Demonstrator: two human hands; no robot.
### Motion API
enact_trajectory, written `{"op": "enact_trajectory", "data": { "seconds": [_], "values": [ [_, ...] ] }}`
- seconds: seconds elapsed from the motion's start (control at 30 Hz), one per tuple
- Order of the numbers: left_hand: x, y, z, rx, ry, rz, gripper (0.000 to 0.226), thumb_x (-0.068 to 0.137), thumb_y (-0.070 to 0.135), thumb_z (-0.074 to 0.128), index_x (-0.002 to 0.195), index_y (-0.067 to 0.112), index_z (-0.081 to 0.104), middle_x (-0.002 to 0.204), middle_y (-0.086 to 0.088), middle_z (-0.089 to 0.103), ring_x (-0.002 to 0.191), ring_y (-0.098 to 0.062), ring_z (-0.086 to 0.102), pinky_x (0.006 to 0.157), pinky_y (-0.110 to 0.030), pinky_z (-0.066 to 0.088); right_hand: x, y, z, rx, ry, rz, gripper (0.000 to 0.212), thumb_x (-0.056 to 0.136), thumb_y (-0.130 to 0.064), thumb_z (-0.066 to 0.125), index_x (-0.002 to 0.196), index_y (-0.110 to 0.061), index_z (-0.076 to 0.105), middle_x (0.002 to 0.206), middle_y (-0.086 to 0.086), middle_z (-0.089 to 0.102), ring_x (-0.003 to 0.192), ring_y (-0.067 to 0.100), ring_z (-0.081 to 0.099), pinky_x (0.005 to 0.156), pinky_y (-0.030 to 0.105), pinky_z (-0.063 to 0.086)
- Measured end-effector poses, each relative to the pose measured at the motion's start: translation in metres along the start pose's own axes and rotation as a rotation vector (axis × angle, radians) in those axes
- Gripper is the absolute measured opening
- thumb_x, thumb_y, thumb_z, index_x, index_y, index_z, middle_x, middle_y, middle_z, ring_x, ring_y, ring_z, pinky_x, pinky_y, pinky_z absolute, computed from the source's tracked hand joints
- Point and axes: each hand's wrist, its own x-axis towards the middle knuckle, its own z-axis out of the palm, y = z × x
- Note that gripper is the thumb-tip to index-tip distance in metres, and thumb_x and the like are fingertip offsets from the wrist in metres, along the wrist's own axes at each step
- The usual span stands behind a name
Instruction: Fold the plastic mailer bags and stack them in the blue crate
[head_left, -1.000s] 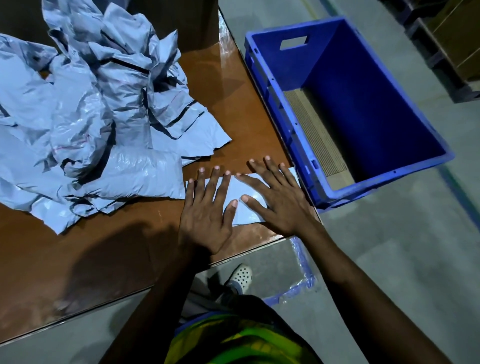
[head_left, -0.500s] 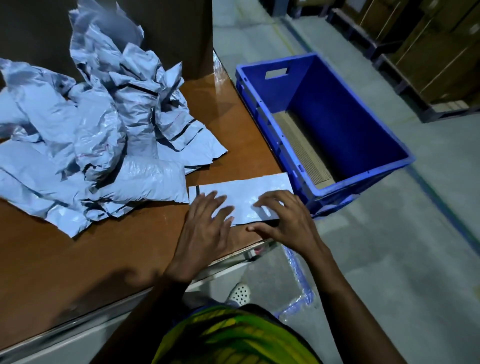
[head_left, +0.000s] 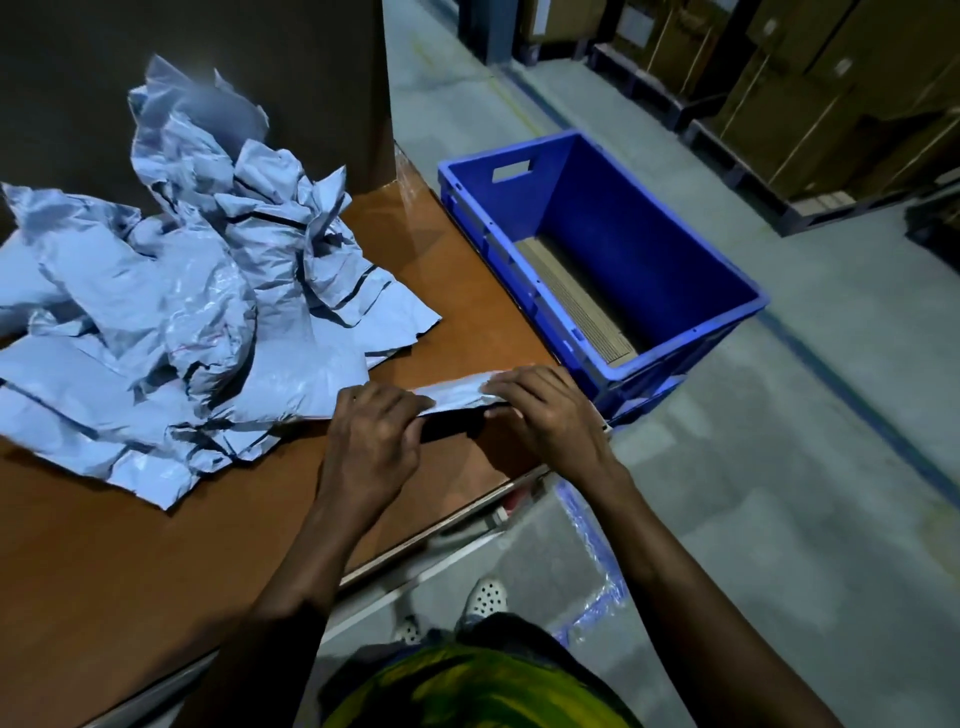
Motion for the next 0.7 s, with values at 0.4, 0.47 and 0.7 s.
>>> {"op": "enact_trajectory", "data": {
  "seconds": [0.4, 0.47, 0.7],
  "values": [
    [0.099, 0.037, -0.019, 0.000, 0.212, 0.086, 0.011, 0.089, 0.013, 0.072, 0.097, 0.009, 0.079, 0.087, -0.007, 0.074, 0.087, -0.031, 0.062, 0.075, -0.041, 0.043, 0.082, 0.064, -0.102, 0.015, 0.111, -0.020, 0.011, 0.091, -0.006, 0.074, 0.101, -0.007, 0.077, 0.095, 0.005, 0.075, 0.089, 0.026, 0.061, 0.075, 0.042, 0.049],
    [0.129, 0.052, 0.005, -0.053, 0.231, 0.142, 0.011, 0.087, 0.011, 0.071, 0.096, 0.009, 0.078, 0.087, -0.007, 0.073, 0.087, -0.029, 0.059, 0.075, -0.040, 0.041, 0.082, 0.103, -0.124, -0.016, 0.113, 0.009, 0.004, 0.094, -0.011, 0.076, 0.097, -0.010, 0.079, 0.090, 0.004, 0.075, 0.084, 0.028, 0.062, 0.073, 0.045, 0.050],
    [0.219, 0.114, 0.107, -0.129, 0.100, 0.203, 0.005, 0.080, 0.018, 0.079, 0.083, 0.016, 0.076, 0.081, -0.001, 0.072, 0.082, -0.030, 0.065, 0.074, -0.042, 0.047, 0.066, 0.234, -0.182, -0.089, -0.044, 0.171, 0.006, 0.088, -0.008, 0.080, 0.094, -0.010, 0.081, 0.088, 0.006, 0.077, 0.079, 0.033, 0.068, 0.066, 0.041, 0.055]
  ]
}}
